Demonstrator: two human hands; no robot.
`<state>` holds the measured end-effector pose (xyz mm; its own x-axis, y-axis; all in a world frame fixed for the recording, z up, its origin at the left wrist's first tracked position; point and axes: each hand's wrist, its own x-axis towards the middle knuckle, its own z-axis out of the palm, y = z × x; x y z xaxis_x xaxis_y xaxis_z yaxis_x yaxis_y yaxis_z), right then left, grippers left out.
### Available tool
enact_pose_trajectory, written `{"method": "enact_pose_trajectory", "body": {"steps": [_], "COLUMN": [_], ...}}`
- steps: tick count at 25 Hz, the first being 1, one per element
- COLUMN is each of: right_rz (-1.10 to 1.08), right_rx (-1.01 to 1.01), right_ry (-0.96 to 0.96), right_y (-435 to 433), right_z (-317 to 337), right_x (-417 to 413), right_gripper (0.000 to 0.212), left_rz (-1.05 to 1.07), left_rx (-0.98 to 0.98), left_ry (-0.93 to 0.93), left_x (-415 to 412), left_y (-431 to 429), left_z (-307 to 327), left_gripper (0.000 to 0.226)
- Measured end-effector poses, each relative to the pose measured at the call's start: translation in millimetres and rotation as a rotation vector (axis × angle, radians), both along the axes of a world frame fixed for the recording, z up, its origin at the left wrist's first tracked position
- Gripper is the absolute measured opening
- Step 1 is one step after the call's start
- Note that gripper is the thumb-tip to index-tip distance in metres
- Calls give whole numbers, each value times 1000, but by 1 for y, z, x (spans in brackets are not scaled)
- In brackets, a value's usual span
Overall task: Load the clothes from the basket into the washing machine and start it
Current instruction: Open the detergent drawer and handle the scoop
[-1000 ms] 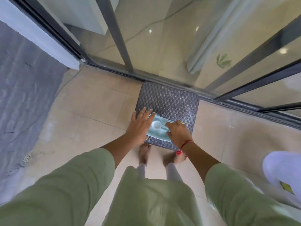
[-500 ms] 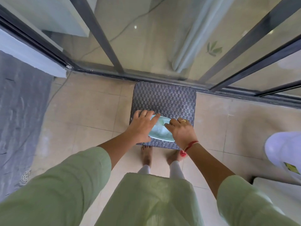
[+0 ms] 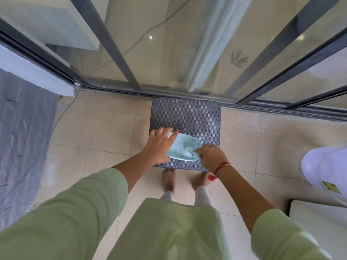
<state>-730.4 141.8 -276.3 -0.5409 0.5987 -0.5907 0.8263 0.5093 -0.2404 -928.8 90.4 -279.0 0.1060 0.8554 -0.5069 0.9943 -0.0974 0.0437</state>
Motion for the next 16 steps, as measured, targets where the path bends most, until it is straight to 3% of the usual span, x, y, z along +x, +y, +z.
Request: {"method": "enact_pose_trajectory", "body": {"steps": [5, 9, 16], "right_rz": [-213, -691, -1075], "right_rx": [-205, -475, -560], "right_ry": [101, 310, 602], "right_y": [-1, -1, -17], "right_z": [-14, -24, 2], "right_x": [-11, -8, 18], "right_gripper": [25, 23, 16], "left_rz": [-7, -33, -49], "left_rx": [-5, 18, -15], "left_ry": [-32, -35, 27], "left_x": [-3, -9, -12], "left_y": [-4, -1, -4], "left_z": [-7, -12, -28], "left_gripper": [101, 99, 103]}}
